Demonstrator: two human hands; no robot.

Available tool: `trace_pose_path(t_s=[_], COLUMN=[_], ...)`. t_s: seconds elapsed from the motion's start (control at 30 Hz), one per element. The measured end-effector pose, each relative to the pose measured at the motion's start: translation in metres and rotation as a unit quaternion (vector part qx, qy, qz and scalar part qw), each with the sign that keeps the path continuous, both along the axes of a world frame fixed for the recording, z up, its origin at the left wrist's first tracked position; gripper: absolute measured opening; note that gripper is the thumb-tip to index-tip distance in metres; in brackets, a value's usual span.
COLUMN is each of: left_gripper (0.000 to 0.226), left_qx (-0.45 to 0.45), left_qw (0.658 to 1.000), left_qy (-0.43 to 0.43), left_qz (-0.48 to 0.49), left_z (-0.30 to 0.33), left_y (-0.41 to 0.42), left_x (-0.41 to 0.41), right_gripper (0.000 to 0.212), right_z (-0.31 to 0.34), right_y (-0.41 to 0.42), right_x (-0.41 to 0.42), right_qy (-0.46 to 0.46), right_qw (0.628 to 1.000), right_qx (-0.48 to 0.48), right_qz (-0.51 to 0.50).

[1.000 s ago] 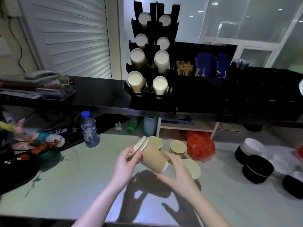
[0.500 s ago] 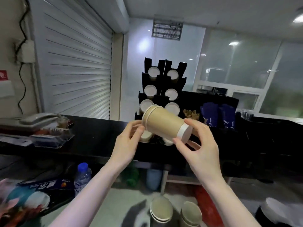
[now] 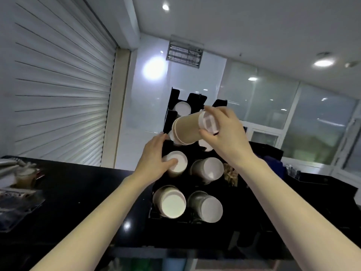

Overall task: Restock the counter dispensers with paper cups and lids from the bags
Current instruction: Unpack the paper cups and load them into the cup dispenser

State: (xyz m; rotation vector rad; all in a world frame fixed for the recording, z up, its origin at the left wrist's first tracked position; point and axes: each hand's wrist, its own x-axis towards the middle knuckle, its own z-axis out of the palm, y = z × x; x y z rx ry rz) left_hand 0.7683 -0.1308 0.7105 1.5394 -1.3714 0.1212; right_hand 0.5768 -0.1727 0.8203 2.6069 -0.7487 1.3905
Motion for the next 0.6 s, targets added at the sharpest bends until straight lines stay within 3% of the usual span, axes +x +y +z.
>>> trace_pose_path(t_s=[0.3,0.5,0.6], left_gripper=[0.086,0.083,0.082], left_qx=[-0.023,-0.014,-0.018], left_qw=[0.999,1.0,0.999], left_qy=[0.001,-0.028,-0.027], left_qz=[-0.022,0.004,0.003], left_z=[-0.003,0.002,0.001], left_y=[-0.004,0.001,-0.001], left_x=[0.02,0.02,0.019], right_gripper=[0.058,0.058,0.056], right_z=[0.011,-0.016,-0.029], right_y=[-0.034,-0.055,-0.064], right_x=[0.05,0.09,0.1], right_qy=[0.137,0.194,0.174], right_qw=[0.989,0.978,0.983], right_qx=[-0.045,-0.057,-0.054], right_qz=[-0.035,-0.048,-0.031])
